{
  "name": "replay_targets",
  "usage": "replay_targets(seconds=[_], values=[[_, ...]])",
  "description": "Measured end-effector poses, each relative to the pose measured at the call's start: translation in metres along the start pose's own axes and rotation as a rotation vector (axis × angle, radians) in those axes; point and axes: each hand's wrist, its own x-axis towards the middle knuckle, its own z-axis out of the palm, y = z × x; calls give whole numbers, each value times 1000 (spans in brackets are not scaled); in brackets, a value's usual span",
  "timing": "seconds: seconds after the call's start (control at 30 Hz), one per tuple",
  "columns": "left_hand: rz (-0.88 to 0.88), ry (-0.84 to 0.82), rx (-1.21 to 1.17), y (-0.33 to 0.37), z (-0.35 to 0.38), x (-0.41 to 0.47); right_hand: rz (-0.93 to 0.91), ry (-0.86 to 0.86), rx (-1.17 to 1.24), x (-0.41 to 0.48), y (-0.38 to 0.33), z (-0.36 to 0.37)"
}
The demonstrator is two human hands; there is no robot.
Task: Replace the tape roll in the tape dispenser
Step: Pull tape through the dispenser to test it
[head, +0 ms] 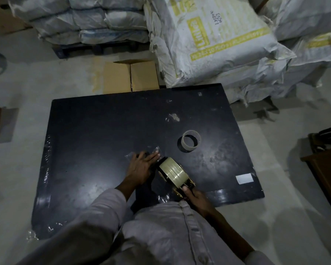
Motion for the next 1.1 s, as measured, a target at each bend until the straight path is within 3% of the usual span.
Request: replay_targets(seconds=[0.27,0.47,0.6,0.73,1.1], values=[[-53,-60,-17,33,-13,-12,-28,51,105,-33,46,0],[269,-23,46,59,6,-24,-66,79,55,-38,54,-1],[214,-5,-4,69,19,-37,-6,148,104,-58,68,0],[170,-105,-4,78,19,-41,-4,205,203,-56,91,2],[19,-107,96,104,8,-50,-26,177,197,-65,84,-10]])
